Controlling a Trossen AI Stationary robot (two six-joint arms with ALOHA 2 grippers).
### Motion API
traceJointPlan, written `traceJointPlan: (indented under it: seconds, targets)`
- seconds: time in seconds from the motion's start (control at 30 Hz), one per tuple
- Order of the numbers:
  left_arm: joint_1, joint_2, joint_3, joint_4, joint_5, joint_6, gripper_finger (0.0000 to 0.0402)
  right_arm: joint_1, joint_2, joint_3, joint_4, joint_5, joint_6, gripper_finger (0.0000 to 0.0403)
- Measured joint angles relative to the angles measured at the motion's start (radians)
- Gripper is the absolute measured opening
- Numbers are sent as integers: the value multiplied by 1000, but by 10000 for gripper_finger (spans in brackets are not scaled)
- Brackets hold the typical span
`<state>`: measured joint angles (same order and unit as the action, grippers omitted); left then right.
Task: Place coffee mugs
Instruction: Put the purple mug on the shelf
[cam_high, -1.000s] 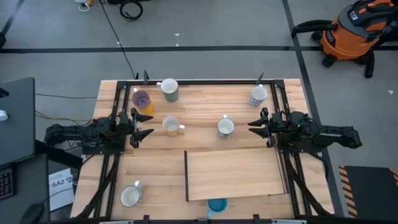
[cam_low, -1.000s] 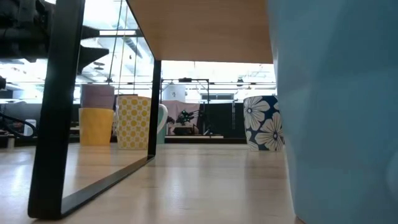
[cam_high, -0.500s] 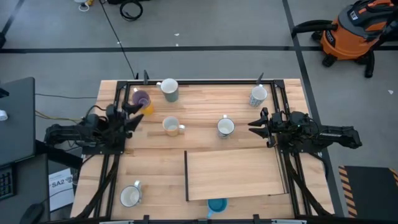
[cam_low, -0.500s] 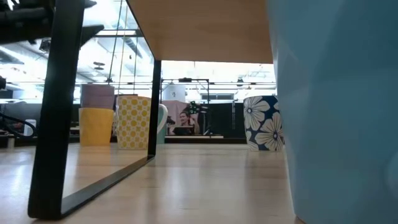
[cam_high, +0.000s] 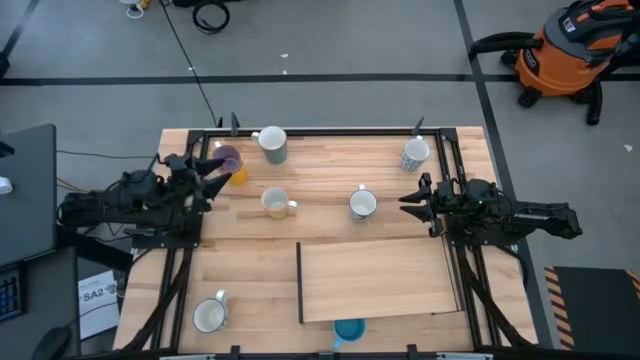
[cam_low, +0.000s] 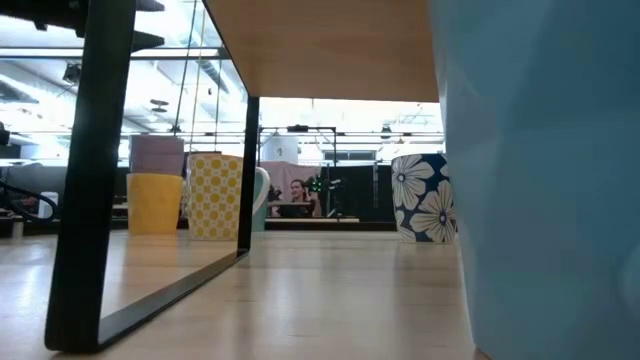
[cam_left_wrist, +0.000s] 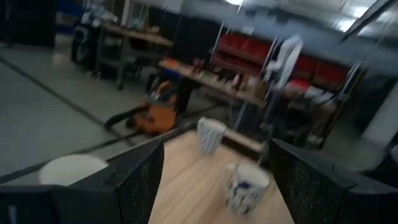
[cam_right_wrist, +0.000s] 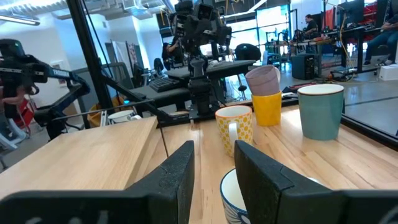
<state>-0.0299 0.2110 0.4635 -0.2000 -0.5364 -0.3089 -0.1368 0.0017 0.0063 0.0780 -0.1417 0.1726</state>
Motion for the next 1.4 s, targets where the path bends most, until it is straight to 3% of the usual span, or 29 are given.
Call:
traceJointPlan:
  seconds: [0.3,0.47,0.7,1.03,1.4]
  targets:
    - [6,255,212,-286,-63,-75,292,0,0,0,3,3,0,121]
    - [72,391,340,-506,-61,-152,292,-1,0,0,3,3,0,120]
    - [225,571,461,-731,60,-159,292,-1,0,0,3,3,0,120]
    - [412,784,474,-800,141,-151,292,-1,0,0,3,3,0,120]
    - [466,931,474,-799,142,-148,292,-1,0,0,3,3,0,120]
